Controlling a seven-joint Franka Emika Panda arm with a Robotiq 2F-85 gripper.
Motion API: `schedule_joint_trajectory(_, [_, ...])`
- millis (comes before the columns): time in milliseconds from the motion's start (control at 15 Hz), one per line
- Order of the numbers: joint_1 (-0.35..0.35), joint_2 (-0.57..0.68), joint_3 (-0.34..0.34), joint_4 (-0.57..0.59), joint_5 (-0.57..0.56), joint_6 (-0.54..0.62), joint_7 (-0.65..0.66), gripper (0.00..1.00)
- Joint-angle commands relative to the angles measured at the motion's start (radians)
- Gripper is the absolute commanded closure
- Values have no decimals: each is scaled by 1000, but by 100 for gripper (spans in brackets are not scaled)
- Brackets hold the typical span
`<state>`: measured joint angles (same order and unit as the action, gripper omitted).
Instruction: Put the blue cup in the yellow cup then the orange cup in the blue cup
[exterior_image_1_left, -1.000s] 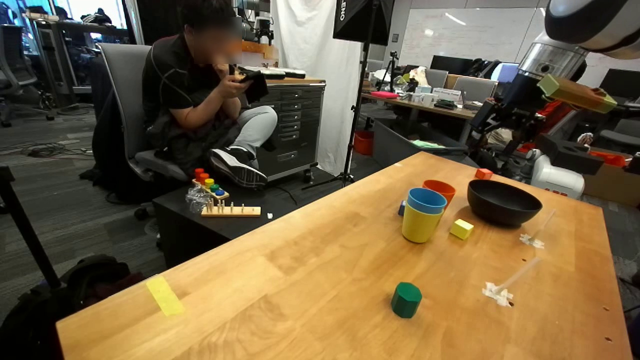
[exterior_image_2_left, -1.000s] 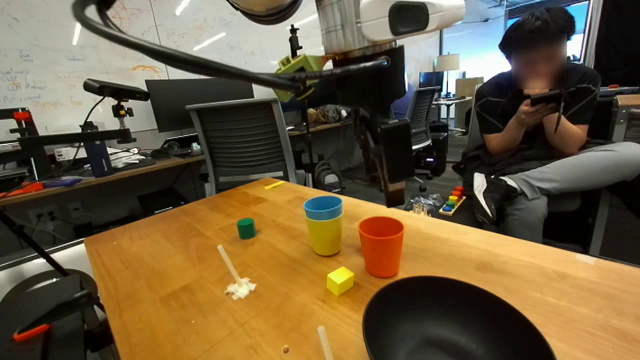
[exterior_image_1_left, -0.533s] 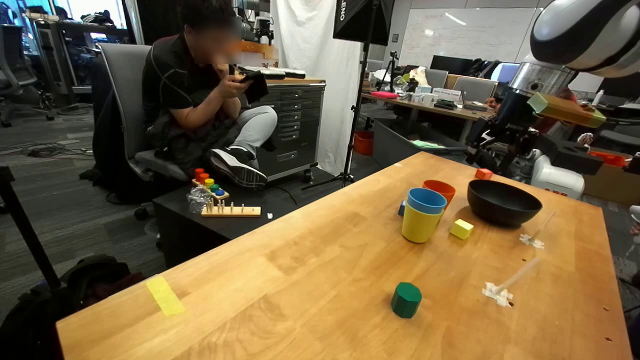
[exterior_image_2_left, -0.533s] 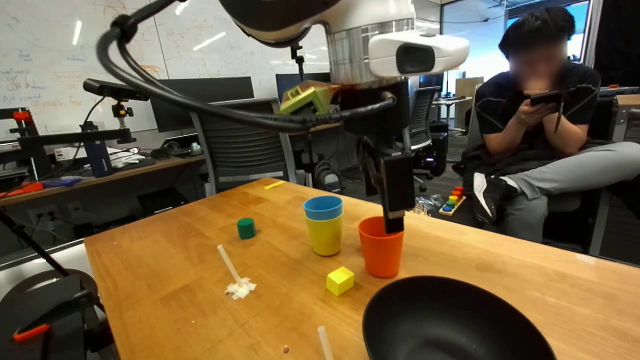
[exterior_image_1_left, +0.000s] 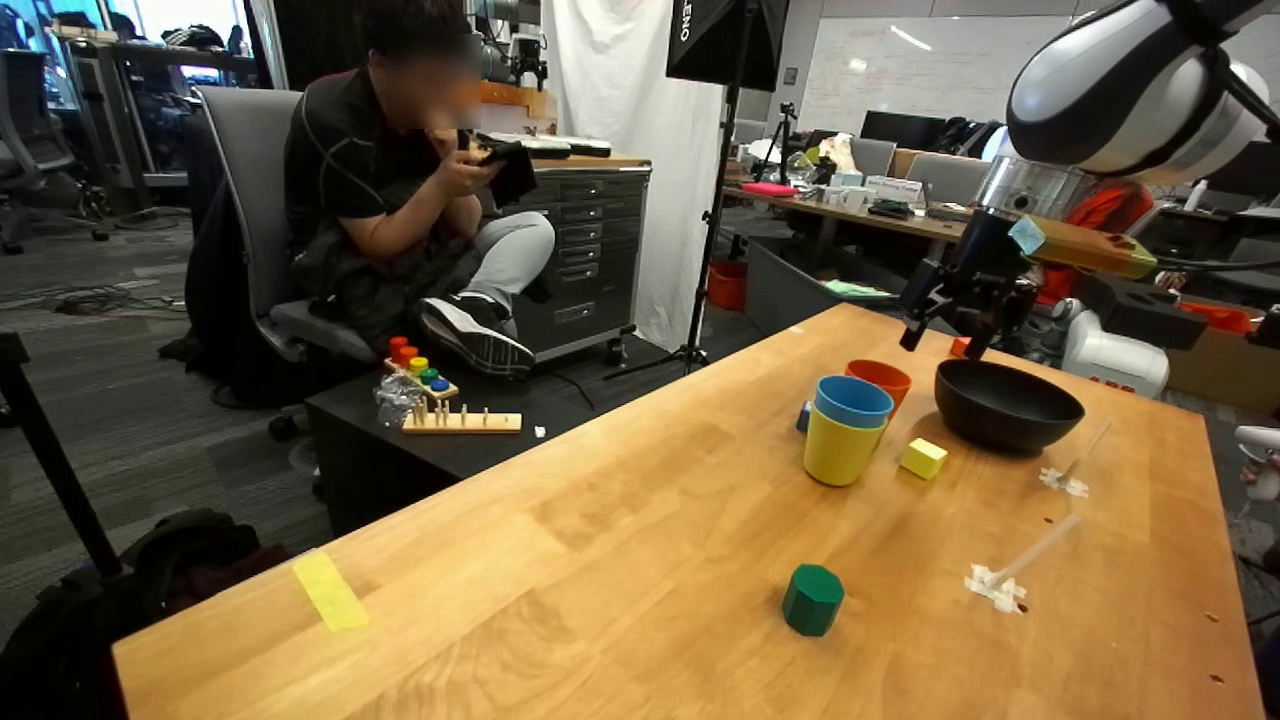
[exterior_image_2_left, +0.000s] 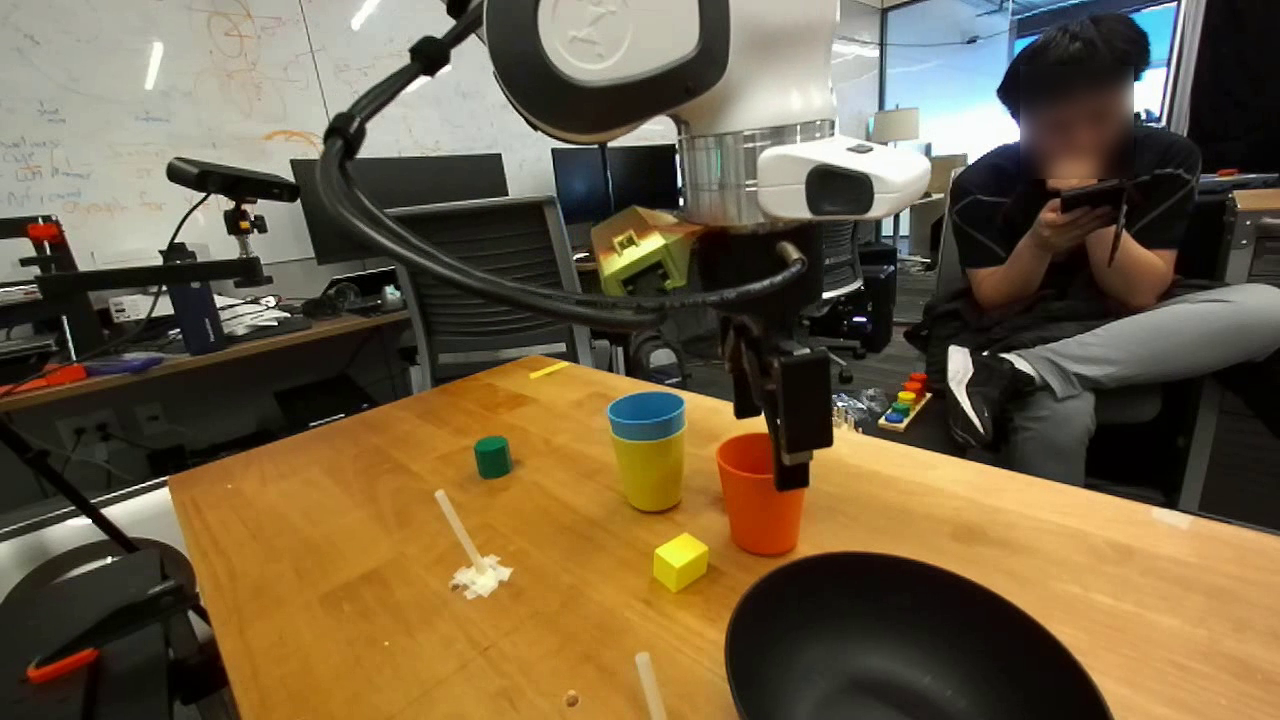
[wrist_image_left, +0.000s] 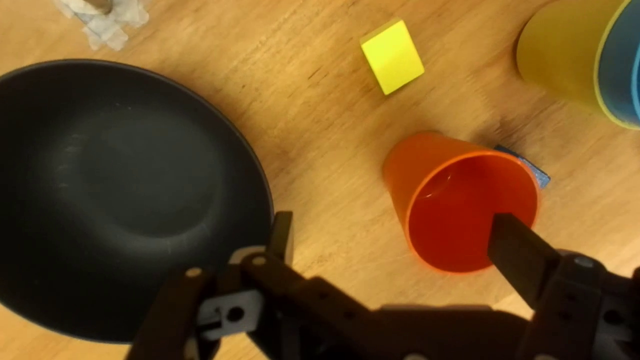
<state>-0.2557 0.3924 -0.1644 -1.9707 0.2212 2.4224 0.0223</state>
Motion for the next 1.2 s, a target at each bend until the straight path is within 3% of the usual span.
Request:
schedule_joint_trajectory(0, [0,57,2,74,-5,-25,22,0])
schedule_joint_trajectory(667, [17,140,13,137,-21,-39,39,0])
schedule_joint_trajectory(733, [22,141,13,138,-24,-40,42,25])
schedule_joint_trajectory(867, [26,143,16,140,-25,-40,42,32])
schedule_joint_trajectory(1133, [35,137,16,130,-26,-33,50,65])
